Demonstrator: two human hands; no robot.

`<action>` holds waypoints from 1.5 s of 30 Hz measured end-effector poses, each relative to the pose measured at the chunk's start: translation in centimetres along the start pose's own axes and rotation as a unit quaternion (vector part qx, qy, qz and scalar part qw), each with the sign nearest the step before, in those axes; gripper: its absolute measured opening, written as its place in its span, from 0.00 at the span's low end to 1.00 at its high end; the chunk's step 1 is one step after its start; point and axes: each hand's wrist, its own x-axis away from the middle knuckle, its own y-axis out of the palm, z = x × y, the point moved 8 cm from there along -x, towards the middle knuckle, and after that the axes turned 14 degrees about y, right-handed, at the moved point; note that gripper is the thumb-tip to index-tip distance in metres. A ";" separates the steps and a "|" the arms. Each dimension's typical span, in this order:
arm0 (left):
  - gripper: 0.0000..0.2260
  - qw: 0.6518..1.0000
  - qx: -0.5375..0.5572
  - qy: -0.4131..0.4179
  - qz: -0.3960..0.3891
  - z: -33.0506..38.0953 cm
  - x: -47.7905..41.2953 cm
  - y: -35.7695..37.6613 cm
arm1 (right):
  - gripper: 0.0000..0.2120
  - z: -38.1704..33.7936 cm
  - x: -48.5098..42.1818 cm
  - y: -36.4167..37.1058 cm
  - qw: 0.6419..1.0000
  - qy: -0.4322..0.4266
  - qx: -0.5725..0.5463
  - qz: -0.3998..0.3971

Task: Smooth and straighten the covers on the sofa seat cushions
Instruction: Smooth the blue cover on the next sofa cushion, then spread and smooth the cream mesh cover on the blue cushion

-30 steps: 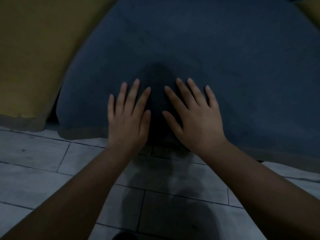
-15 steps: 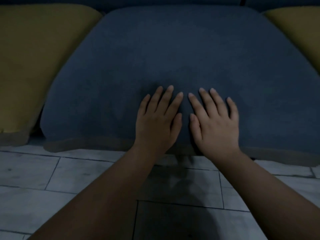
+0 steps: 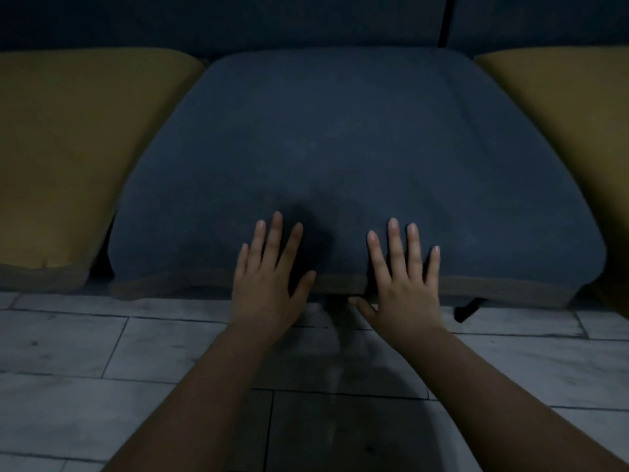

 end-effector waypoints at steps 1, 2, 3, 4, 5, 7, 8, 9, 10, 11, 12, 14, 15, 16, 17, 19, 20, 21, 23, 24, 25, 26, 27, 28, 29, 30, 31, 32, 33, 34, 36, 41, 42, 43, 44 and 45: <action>0.32 1.000 -0.001 -0.004 0.008 0.2 0.0 -0.4 | 0.53 -0.1 0.2 -0.7 1.000 -0.002 -0.001 0.019; 0.33 1.000 0.003 -0.009 0.013 0.5 0.2 -0.5 | 0.53 -0.2 0.5 -1.3 0.999 -0.007 -0.007 0.038; 0.34 1.000 0.008 -0.011 0.018 0.9 0.5 -0.5 | 0.54 -0.2 1.0 -1.7 0.998 -0.015 -0.014 0.053; 0.37 1.000 0.005 -0.002 0.025 1.4 0.8 -0.4 | 0.54 -0.2 1.6 -1.8 0.998 -0.029 -0.016 0.062; 0.40 0.999 -0.012 0.019 0.032 2.0 1.1 -0.3 | 0.56 -0.3 2.1 -1.6 0.997 -0.047 -0.006 0.067; 0.46 0.996 -0.067 0.054 0.025 2.9 1.7 0.4 | 0.60 -0.5 2.7 -0.7 0.995 -0.066 0.011 0.068; 0.48 0.994 -0.086 0.057 0.024 2.9 1.8 0.8 | 0.62 -0.4 2.7 -0.3 0.995 -0.063 0.012 0.071; 0.51 0.993 -0.096 0.057 0.026 2.9 1.6 1.0 | 0.62 -0.4 2.5 0.1 0.995 -0.057 0.009 0.076; 0.53 0.993 -0.102 0.054 0.028 3.1 1.3 1.3 | 0.62 -0.6 2.4 0.3 0.995 -0.053 0.006 0.080; 0.54 0.992 -0.109 0.050 0.030 3.3 0.9 1.6 | 0.61 -0.9 2.2 0.5 0.995 -0.051 0.002 0.086; 0.56 0.992 -0.116 0.044 0.036 3.6 0.5 1.8 | 0.59 -1.3 2.1 0.4 0.994 -0.048 -0.005 0.095; 0.57 0.991 -0.122 0.027 0.050 4.1 -0.1 2.4 | 0.56 -2.1 1.6 0.2 0.993 -0.037 -0.024 0.114; 0.57 0.991 -0.121 0.020 0.059 4.3 -0.2 2.7 | 0.55 -2.5 1.4 0.1 0.992 -0.033 -0.032 0.119; 0.56 0.990 -0.119 0.017 0.072 4.5 -0.2 2.8 | 0.55 -2.8 1.2 0.0 0.991 -0.030 -0.039 0.125; 0.55 0.989 -0.116 0.019 0.086 4.6 -0.2 2.8 | 0.55 -3.1 1.1 -0.1 0.990 -0.026 -0.044 0.128; 0.52 0.988 -0.114 0.031 0.104 4.7 -0.1 2.5 | 0.54 -3.3 0.9 -0.4 0.989 -0.021 -0.051 0.134; 0.51 0.986 -0.114 0.041 0.110 4.6 0.0 2.4 | 0.52 -3.4 1.0 -0.5 0.989 -0.022 -0.054 0.139; 0.49 0.985 -0.116 0.052 0.119 4.6 0.1 2.1 | 0.51 -3.3 1.0 -0.6 0.987 -0.027 -0.059 0.144; 0.43 0.980 -0.114 0.070 0.147 4.6 0.2 1.5 | 0.50 -3.3 1.0 -0.8 0.986 -0.045 -0.070 0.147; 0.38 0.977 -0.108 0.075 0.165 4.5 0.3 1.1 | 0.48 -3.3 1.1 -0.9 0.985 -0.055 -0.074 0.148; 0.33 0.975 -0.097 0.080 0.185 4.5 0.3 0.5 | 0.45 -3.4 1.2 -1.1 0.983 -0.062 -0.081 0.155; 0.29 0.972 -0.084 0.088 0.201 4.5 0.4 0.2 | 0.40 -3.4 1.3 -1.4 0.980 -0.068 -0.090 0.166; 0.25 0.970 -0.073 0.098 0.209 4.5 0.4 0.0 | 0.33 -3.5 1.5 -1.8 0.976 -0.069 -0.102 0.179; 0.23 0.969 -0.065 0.110 0.212 4.6 0.5 0.0 | 0.28 -3.5 1.6 -2.1 0.972 -0.069 -0.118 0.189; 0.21 0.968 -0.059 0.121 0.211 4.7 0.6 0.0 | 0.23 -3.4 1.7 -2.3 0.969 -0.068 -0.137 0.196; 0.19 0.968 -0.053 0.131 0.206 4.8 0.5 0.1 | 0.20 -3.3 1.8 -2.5 0.966 -0.069 -0.156 0.197; 0.19 0.969 -0.045 0.140 0.199 4.8 0.4 0.2 | 0.18 -3.2 1.9 -2.5 0.965 -0.071 -0.168 0.190; 0.18 0.969 -0.039 0.150 0.193 4.9 0.2 0.3 | 0.17 -3.2 1.9 -2.5 0.966 -0.075 -0.171 0.177; 0.16 0.969 -0.035 0.157 0.185 4.9 0.0 0.3 | 0.16 -3.3 1.8 -2.5 0.970 -0.078 -0.166 0.158; 0.15 0.970 -0.036 0.161 0.177 4.9 -0.3 0.2 | 0.15 -3.4 1.6 -2.4 0.975 -0.077 -0.159 0.137; 0.10 0.971 -0.034 0.153 0.179 4.7 -0.6 -0.1 | 0.15 -3.6 0.9 -2.5 0.981 -0.063 -0.154 0.101; 0.12 0.982 -0.014 0.118 0.145 4.8 -1.6 -0.4 | 0.09 -4.3 -0.8 -2.5 0.983 -0.052 -0.168 0.059; 0.13 0.986 -0.018 0.109 0.121 4.8 -2.1 -0.5 | 0.09 -4.4 -1.3 -2.5 0.984 -0.057 -0.164 0.043; 0.13 0.990 -0.020 0.103 0.095 4.7 -2.7 -0.4 | 0.09 -4.6 -1.6 -2.3 0.986 -0.068 -0.151 0.021; 0.13 0.992 -0.009 0.104 0.072 4.8 -3.0 -0.5 | 0.10 -4.8 -1.9 -2.1 0.988 -0.079 -0.132 0.000; 0.13 0.993 0.010 0.107 0.048 4.8 -3.3 -0.8 | 0.10 -4.9 -2.1 -2.0 0.989 -0.084 -0.117 -0.029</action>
